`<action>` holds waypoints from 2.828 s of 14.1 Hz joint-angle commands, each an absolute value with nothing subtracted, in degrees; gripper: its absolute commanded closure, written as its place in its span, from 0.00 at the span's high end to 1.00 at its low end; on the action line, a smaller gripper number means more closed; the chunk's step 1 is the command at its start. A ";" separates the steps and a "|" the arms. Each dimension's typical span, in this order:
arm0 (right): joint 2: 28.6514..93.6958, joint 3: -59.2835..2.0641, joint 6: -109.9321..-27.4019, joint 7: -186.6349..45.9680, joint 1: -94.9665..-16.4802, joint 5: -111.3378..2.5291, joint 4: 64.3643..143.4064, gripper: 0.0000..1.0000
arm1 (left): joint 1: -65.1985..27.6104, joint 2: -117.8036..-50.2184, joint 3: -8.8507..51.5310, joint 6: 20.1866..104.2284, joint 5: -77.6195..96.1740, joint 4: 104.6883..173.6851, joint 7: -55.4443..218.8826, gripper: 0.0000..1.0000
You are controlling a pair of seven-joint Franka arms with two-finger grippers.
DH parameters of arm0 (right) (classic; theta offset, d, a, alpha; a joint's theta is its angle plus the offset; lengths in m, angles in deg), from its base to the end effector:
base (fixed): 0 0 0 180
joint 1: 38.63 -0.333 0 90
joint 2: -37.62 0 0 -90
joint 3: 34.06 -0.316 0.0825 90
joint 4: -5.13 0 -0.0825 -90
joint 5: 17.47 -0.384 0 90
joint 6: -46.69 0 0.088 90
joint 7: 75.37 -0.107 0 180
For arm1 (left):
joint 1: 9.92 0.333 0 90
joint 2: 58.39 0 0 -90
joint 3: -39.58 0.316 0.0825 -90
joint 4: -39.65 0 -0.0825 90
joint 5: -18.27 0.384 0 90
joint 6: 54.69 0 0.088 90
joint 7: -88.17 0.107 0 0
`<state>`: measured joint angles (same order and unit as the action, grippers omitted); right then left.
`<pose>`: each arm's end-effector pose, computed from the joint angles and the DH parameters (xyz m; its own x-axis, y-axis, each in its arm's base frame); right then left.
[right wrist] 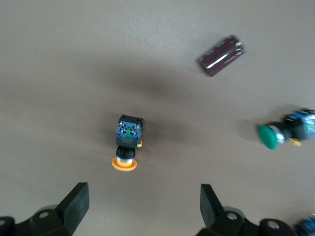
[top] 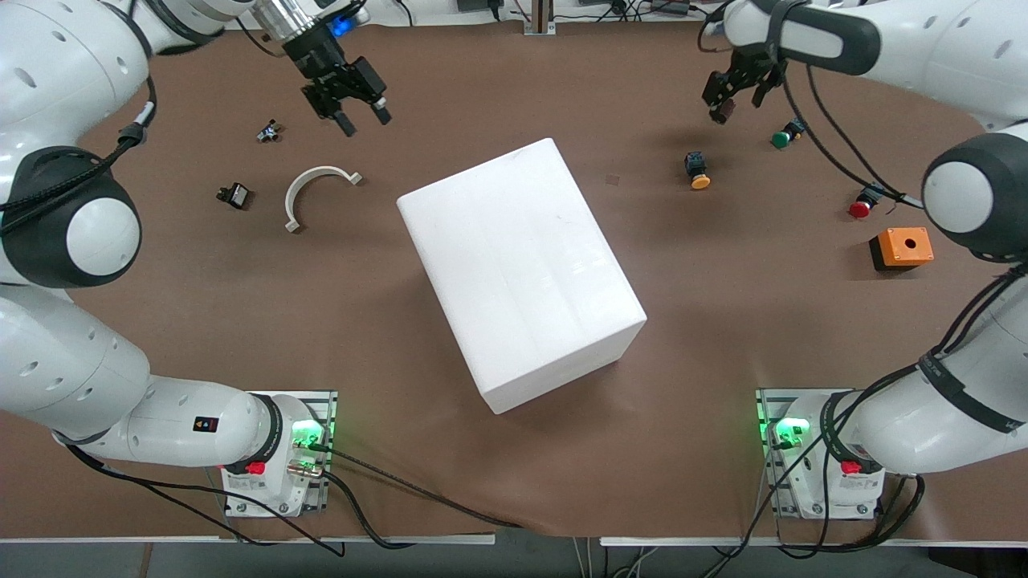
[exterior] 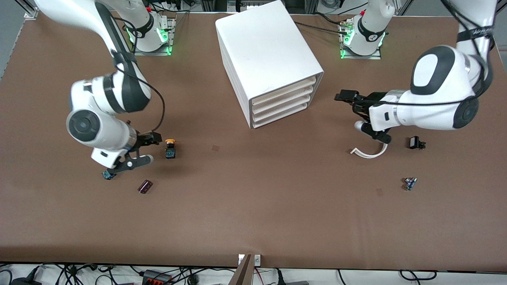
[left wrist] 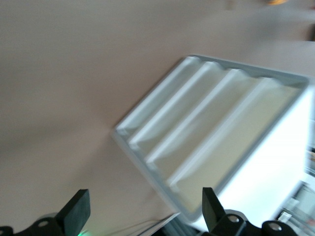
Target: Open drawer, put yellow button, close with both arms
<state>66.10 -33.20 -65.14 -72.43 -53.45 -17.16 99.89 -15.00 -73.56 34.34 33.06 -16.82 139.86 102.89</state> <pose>0.6352 0.1586 0.3077 0.9369 0.2882 -0.1981 0.2943 -0.9557 0.0015 0.5616 -0.1630 0.4110 0.8666 -0.3958 -0.3038 -0.1241 -0.7607 0.6371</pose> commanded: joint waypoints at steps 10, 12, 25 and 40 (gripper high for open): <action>76.11 -33.00 -70.82 -74.66 -55.59 -19.67 99.35 1.00 | -17.39 -76.67 33.78 37.24 -44.22 157.59 135.36 0.74; 77.17 -32.92 -71.78 -74.57 -55.24 -19.75 99.52 1.00 | -17.74 -76.85 33.78 37.33 -45.62 159.70 136.85 0.71; 79.28 -32.92 -72.31 -74.22 -55.59 -22.04 99.26 0.54 | -17.66 -78.25 32.81 38.74 -48.35 161.48 142.40 0.04; 73.74 -33.01 -63.90 -73.78 -62.34 -21.34 75.20 0.00 | -12.73 -93.20 35.53 38.74 -33.24 133.69 134.32 1.00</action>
